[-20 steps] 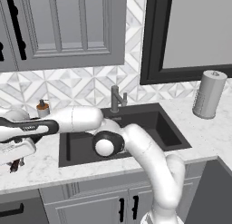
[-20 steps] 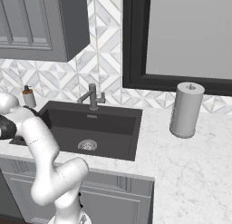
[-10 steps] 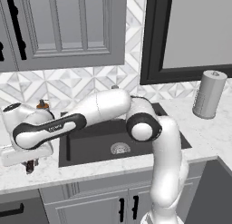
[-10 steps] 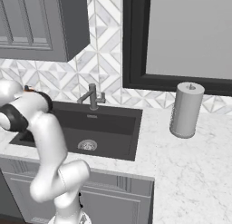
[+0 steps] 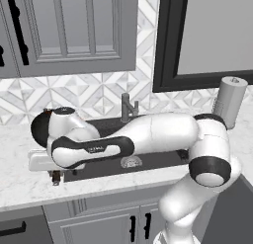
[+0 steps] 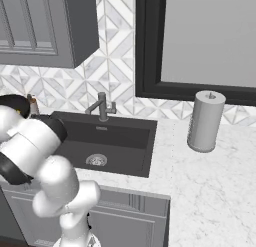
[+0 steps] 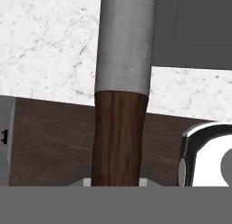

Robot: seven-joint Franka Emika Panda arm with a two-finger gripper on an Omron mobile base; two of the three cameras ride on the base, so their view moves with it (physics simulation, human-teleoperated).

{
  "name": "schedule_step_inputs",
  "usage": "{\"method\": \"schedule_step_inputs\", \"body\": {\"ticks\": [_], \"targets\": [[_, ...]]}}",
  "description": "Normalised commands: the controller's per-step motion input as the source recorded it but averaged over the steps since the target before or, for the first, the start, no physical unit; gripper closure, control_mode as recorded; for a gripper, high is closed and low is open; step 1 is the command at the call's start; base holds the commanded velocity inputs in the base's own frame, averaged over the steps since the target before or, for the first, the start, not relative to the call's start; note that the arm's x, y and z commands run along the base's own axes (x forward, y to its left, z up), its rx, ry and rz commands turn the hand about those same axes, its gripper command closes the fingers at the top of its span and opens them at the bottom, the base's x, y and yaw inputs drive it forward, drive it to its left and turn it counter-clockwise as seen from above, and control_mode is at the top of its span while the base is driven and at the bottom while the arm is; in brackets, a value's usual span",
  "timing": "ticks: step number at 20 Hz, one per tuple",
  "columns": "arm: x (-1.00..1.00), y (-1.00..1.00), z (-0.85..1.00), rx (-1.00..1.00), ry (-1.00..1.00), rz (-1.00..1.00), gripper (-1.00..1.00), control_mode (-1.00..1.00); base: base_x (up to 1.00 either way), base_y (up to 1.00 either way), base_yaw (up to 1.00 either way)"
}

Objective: Pick the pan and sponge and place them into the sink. Then turn on the water.

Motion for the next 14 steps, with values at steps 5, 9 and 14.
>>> {"method": "schedule_step_inputs", "body": {"ticks": [5, 9, 14], "targets": [[-0.16, -0.42, 0.67, 0.09, 0.02, 0.00, 1.00, -1.00, 0.00, 0.00, 0.00], [-0.33, -0.51, 0.47, 0.08, 0.00, 0.00, 1.00, -1.00, 0.00, 0.00, 0.00], [-0.32, -0.57, 0.24, 0.07, 0.00, 0.00, 1.00, -1.00, 0.00, 0.00, 0.00]]}}
